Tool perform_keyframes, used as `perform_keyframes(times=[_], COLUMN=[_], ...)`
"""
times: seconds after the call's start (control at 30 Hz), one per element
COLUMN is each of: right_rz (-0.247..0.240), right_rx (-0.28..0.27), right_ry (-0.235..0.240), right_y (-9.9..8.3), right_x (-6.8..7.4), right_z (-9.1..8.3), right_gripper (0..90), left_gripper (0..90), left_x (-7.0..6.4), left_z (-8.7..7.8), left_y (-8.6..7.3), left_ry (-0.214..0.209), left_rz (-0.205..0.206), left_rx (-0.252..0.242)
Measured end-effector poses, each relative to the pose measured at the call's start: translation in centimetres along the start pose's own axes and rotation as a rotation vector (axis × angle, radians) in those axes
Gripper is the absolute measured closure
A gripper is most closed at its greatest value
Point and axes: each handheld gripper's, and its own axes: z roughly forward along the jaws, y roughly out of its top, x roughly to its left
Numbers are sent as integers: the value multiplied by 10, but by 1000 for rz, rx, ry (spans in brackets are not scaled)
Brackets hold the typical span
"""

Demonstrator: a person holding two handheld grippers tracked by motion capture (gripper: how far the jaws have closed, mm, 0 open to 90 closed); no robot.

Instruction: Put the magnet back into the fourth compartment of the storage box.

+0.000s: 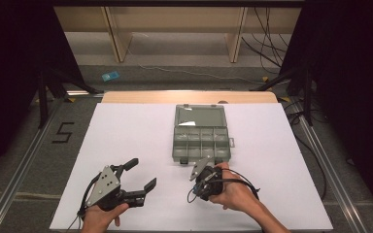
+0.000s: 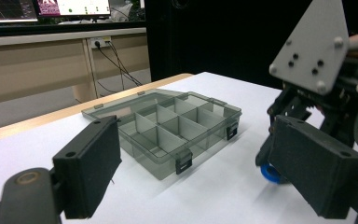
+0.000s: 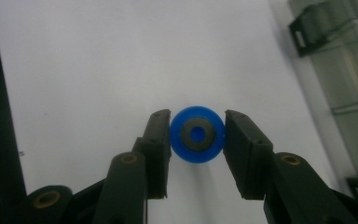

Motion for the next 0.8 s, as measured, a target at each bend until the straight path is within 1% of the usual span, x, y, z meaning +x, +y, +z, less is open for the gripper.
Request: perform_keyframes(times=[0.1,0.13,0.17,0.23,0.27,0.3,0.4,0.57,0.63,0.67,0.8], right_rz=[23,34,34,47,47,53,65,68,67,76,79], right_rx=[-21,-37,-37,-58,-58,-67,-78,-87,-94,-94,-101], right_ry=[-23,-42,-42,-57,-57,-69,-76,-86,-96,-104,-108], right_y=[-6,-10,-10,-14,-14,-15,-17,-17,-18,-18,-19], right_x=[-9,-15,-15,-22,-22,-25,-28,-31,-33,-33,-34], right_z=[-9,-14,-14,-22,-22,-26,-30,-34,-36,-37,-39], right_gripper=[627,627,627,626,626,626,627,626,627,627,626], left_gripper=[161,161,161,161,161,161,161,161,161,161,161], left_x=[0,0,0,0,0,0,0,0,0,0,0], left_z=[0,0,0,0,0,0,0,0,0,0,0], left_y=[0,0,0,0,0,0,0,0,0,0,0], left_ry=[0,0,0,0,0,-1,0,0,0,0,0], left_rz=[-2,-1,-1,-1,-1,-1,-1,-2,-1,-1,0], left_rx=[0,1,1,1,1,4,1,0,0,0,0])
